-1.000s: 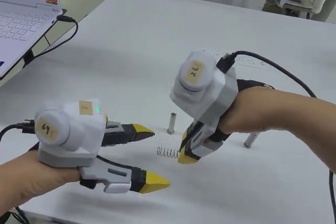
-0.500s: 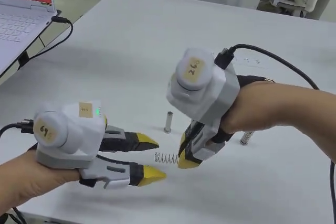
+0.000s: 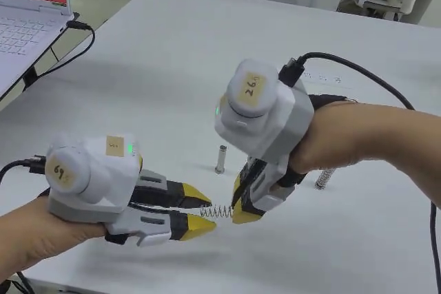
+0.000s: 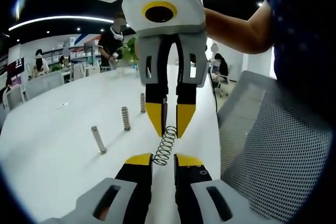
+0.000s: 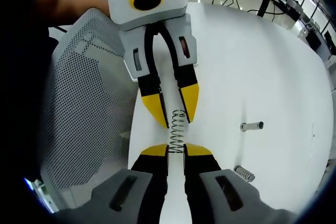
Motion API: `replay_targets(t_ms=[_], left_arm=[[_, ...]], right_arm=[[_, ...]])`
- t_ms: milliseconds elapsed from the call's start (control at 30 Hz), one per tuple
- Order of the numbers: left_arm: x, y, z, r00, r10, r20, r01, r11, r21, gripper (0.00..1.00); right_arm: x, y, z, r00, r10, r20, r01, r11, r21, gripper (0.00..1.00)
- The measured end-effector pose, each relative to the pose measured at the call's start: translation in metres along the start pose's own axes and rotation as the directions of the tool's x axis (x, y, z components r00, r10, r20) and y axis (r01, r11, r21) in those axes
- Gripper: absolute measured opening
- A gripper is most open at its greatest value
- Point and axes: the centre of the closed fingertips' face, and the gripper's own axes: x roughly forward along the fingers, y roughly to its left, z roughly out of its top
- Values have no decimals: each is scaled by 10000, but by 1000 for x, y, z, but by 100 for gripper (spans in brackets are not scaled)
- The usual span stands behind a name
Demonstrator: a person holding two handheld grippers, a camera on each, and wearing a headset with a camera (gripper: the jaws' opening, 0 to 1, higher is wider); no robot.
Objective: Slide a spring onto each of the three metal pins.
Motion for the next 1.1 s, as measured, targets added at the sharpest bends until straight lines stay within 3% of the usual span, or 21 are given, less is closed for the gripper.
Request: replay_targets(t_ms=[267, 600, 1100], left_arm=[[1, -1, -3, 9999, -135, -91, 136, 9999, 53, 4], [-1, 0, -4, 9998, -158, -97, 159, 9997, 184, 2], [-4, -2, 4, 9999, -7, 164, 6, 10000, 49, 2]], right_arm=[[0, 3, -1, 9998, 138, -160, -140, 9998, -163, 8], [-1, 4, 1, 9999, 133, -6, -133, 9996, -259, 8], [4, 2, -3, 9999, 95, 58, -94, 9997, -224, 12]])
